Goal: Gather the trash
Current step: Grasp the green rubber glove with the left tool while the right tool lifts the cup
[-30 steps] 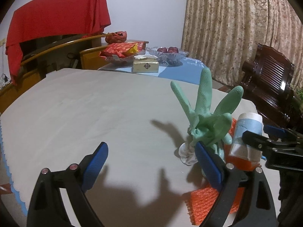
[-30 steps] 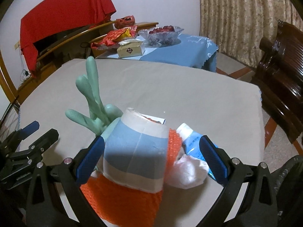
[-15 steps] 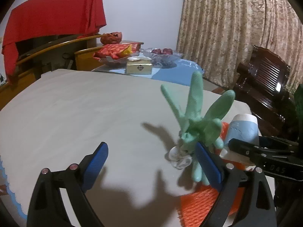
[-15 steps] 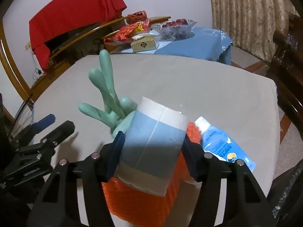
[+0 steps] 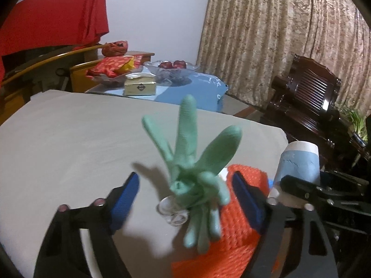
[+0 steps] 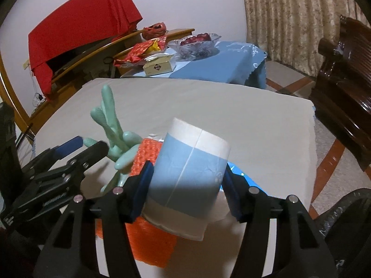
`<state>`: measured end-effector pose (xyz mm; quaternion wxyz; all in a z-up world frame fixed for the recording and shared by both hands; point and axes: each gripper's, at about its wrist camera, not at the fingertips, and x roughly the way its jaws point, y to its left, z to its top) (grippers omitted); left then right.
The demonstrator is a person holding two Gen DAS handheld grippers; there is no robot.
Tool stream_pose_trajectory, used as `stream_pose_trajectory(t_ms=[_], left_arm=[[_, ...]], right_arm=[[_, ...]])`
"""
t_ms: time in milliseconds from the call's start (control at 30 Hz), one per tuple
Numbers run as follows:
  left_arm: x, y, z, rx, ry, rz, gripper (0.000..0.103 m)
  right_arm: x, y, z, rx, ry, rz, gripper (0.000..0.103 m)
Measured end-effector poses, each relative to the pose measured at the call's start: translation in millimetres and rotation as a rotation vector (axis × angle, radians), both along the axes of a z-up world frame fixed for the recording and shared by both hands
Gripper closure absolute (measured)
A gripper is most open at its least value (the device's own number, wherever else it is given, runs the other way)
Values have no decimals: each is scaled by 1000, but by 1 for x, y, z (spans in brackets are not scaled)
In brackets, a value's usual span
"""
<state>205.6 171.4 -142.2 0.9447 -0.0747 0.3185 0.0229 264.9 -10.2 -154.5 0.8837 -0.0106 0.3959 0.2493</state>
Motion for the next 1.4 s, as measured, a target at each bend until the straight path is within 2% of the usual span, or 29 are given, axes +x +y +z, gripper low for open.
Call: stream_pose_trajectory(t_ms=[100, 167, 300, 467, 633, 967, 1133, 1400], left_arm=[[9, -5, -3, -8, 5, -14, 45], [16, -9, -7, -16, 23, -36, 65], [21, -15, -15, -17, 38, -59, 85], [19, -15, -16, -17, 32, -47, 94], [11, -6, -5, -44, 15, -20, 96], [-15, 6, 41, -61, -84, -2, 96], [-26, 3, 66, -65, -133, -25, 96], [-38, -20, 85, -66, -139, -84, 96]], right_arm=[[0, -5, -1, 0, 0, -7, 47], [-1, -7, -1, -2, -2, -9, 47], [-5, -8, 1, -12, -17, 0, 46], [-8, -11, 4, -9, -24, 3, 46], [-14, -14, 12, -5, -46, 7, 46], [-22, -23, 32, 23, -71, 5, 47], [-28, -27, 43, 34, -85, 7, 47], [-44, -43, 62, 35, -111, -7, 47]])
